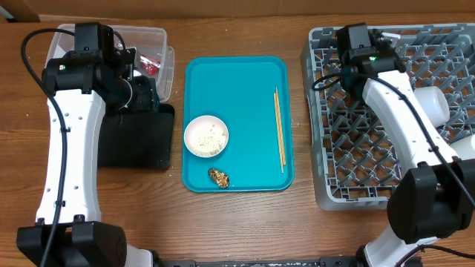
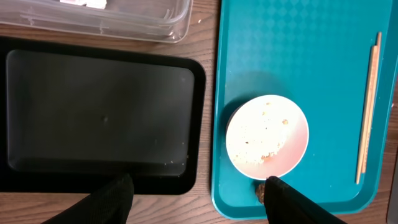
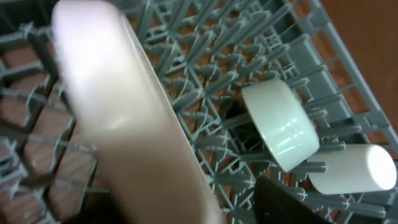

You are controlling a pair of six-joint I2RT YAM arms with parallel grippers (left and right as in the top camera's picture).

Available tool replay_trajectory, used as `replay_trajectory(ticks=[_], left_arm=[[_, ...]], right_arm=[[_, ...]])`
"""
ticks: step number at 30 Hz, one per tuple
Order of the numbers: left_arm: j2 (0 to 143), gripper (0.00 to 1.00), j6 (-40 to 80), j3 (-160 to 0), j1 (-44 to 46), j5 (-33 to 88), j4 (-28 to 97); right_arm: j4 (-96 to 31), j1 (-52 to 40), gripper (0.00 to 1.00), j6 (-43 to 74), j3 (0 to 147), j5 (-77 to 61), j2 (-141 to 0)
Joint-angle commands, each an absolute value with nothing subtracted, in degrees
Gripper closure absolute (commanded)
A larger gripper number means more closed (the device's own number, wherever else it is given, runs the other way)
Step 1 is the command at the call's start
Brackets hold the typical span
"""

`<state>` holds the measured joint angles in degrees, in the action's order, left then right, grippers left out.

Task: Sort waste into correct bins and load items into the dishwasher
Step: 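Reach the right gripper to the tray and grasp one chopstick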

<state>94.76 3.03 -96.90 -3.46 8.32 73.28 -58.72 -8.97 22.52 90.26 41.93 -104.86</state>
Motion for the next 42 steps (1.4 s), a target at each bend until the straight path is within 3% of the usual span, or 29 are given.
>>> replay_trajectory(ticks=[1,6,9,11,19,27,35,42], left_arm=[[94.4,0.30,2.8,-97.6,-3.3,8.6,73.3],[94.4,0.30,2.8,-97.6,-3.3,8.6,73.3],[94.4,0.30,2.8,-97.6,-3.3,8.6,73.2],[94.4,0.30,2.8,-97.6,-3.3,8.6,73.2],[94.4,0.30,2.8,-97.6,-3.3,8.6,73.2],[94.4,0.30,2.8,-97.6,-3.3,8.6,73.2],[94.4,0.29,2.8,-97.6,-3.3,8.6,73.2],[94.4,0.29,2.8,-97.6,-3.3,8.6,73.2]], right_arm=[[-59.4,-8.7,0.35,23.0,90.1,39.2,-104.5],[-60.5,-8.7,0.26,22.7,90.7,34.1,-101.3],[-60.6,-8.7,0.12,22.3,91.9,27.0,-98.1],[-60.6,-8.7,0.09,22.1,92.6,19.9,-95.7],[-62.2,-10.6,0.16,13.0,92.3,-10.3,-93.1],[-61.8,-17.6,0.39,13.0,87.0,-11.7,-95.1],[-57.2,-26.3,0.39,13.7,80.2,-11.6,-101.6],[-55.2,-28.7,0.40,13.7,80.2,-10.9,-107.7]])
